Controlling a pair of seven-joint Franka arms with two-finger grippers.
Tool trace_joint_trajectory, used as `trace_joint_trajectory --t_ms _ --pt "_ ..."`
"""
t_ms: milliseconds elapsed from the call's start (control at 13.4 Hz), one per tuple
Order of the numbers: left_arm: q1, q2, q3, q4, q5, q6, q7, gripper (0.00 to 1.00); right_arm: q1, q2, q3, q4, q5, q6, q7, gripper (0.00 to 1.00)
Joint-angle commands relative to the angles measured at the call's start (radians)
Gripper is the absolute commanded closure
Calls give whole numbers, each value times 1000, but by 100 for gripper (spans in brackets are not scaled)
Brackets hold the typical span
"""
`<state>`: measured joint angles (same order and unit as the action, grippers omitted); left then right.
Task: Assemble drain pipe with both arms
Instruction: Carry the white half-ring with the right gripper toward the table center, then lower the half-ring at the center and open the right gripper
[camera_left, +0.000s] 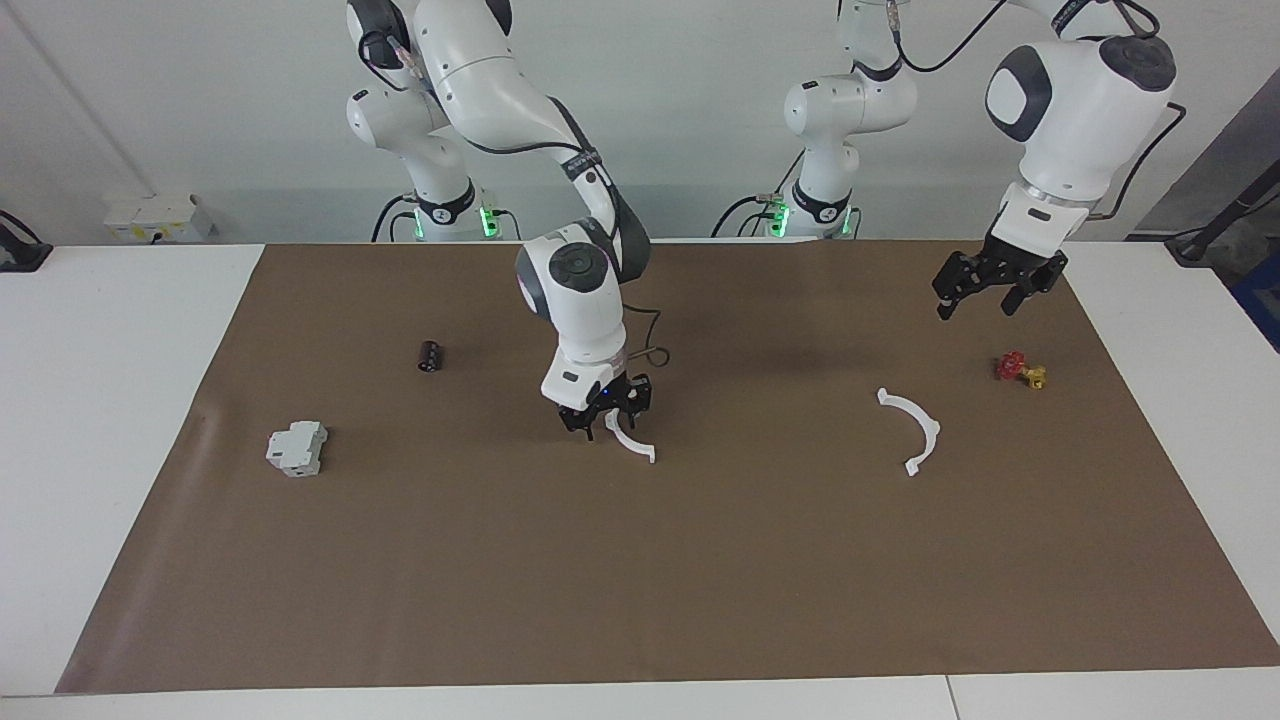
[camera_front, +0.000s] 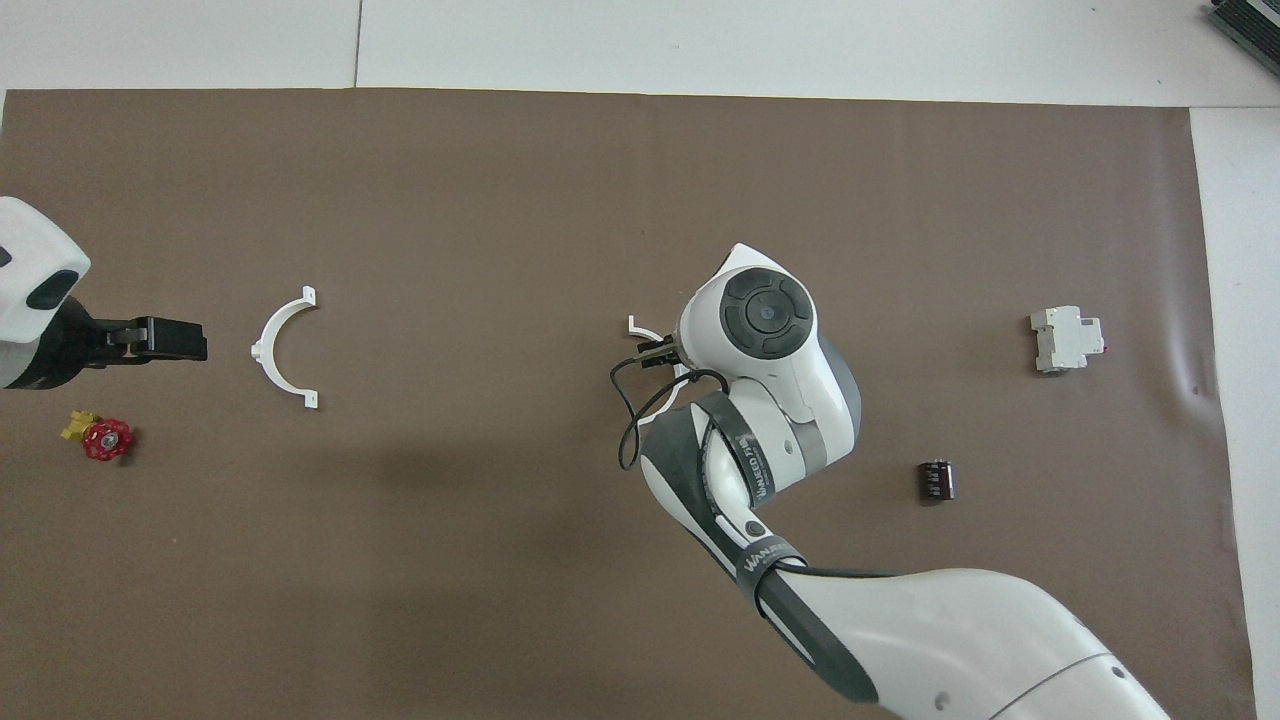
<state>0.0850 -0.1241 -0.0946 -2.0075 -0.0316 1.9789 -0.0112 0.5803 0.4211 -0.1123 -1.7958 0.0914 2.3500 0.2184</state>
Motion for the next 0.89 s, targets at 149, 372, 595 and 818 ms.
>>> trace_joint_trajectory --t_ms 149,372,595,818 --pt "36 29 -2 -114 -4 187 11 0 -184 -175 -7 -1 -27 -182 10 0" --pt "27 115 -2 -143 -4 312 -56 0 -299 -243 -9 9 -61 -344 4 0" --pt "27 155 -2 -235 -4 501 -118 0 -399 -286 -9 -5 -64 -506 -60 0" --pt "27 202 -2 -237 -4 529 -110 0 -502 -300 -9 -8 -64 -575 -158 0"
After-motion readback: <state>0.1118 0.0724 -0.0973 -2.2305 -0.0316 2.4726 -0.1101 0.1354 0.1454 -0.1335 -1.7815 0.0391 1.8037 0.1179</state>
